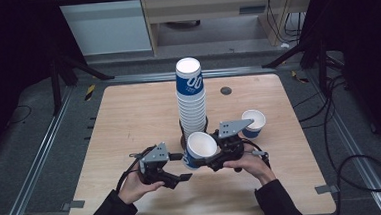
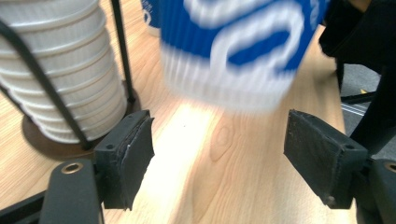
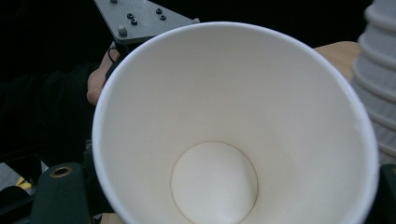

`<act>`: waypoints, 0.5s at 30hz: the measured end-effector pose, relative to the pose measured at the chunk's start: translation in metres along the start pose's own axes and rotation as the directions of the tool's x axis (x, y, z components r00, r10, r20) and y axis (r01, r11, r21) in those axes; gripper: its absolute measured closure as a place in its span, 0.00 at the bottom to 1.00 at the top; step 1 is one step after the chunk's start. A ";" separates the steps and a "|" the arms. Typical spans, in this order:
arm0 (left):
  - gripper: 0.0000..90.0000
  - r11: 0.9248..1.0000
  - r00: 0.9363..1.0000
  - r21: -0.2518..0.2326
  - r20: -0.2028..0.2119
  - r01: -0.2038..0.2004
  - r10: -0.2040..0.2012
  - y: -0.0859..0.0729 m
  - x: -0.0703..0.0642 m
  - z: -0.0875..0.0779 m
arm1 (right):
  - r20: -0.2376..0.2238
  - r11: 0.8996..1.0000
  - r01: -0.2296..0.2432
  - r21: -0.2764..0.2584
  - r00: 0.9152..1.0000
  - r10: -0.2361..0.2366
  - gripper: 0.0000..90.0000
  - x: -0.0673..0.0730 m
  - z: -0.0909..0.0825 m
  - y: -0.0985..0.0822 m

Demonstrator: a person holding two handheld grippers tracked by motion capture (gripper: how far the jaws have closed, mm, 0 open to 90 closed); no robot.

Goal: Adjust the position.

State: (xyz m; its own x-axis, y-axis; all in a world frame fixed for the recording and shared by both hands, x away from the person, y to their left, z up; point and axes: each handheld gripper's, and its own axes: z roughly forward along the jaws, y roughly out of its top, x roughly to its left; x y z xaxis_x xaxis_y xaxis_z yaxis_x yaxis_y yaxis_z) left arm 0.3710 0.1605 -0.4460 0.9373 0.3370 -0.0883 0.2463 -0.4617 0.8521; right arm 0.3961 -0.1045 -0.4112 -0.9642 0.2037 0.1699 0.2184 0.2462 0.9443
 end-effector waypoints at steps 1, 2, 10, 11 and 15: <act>0.26 1.000 1.000 -0.002 -0.005 0.005 -0.005 0.000 0.001 -0.001 | 0.010 1.000 0.001 -0.002 1.000 -0.001 0.23 -0.001 -0.004 0.000; 0.26 1.000 1.000 -0.003 -0.012 0.013 -0.013 -0.001 0.004 -0.003 | 0.019 1.000 0.001 -0.008 1.000 -0.001 0.23 -0.001 -0.006 0.001; 0.27 0.998 0.996 -0.043 -0.064 0.052 -0.054 -0.002 0.017 -0.020 | 0.121 1.000 -0.001 -0.005 0.993 0.001 0.23 -0.006 -0.031 -0.001; 0.28 0.997 0.995 -0.050 -0.073 0.057 -0.061 -0.002 0.018 -0.022 | 0.137 1.000 -0.007 -0.005 0.990 0.008 0.23 -0.007 -0.034 -0.002; 0.29 0.994 0.990 -0.072 -0.103 0.086 -0.093 -0.003 0.024 -0.029 | 0.204 1.000 -0.018 -0.002 0.979 0.018 0.23 -0.009 -0.042 -0.004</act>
State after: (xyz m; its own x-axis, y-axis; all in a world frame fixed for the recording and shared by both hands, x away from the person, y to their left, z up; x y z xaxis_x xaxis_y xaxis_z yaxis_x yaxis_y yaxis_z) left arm 0.3858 0.1939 -0.4358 0.8798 0.4615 -0.1137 0.3077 -0.3708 0.8763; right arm 0.3975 -0.1476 -0.4047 -0.9091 0.3969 0.1261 0.2355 0.2403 0.9417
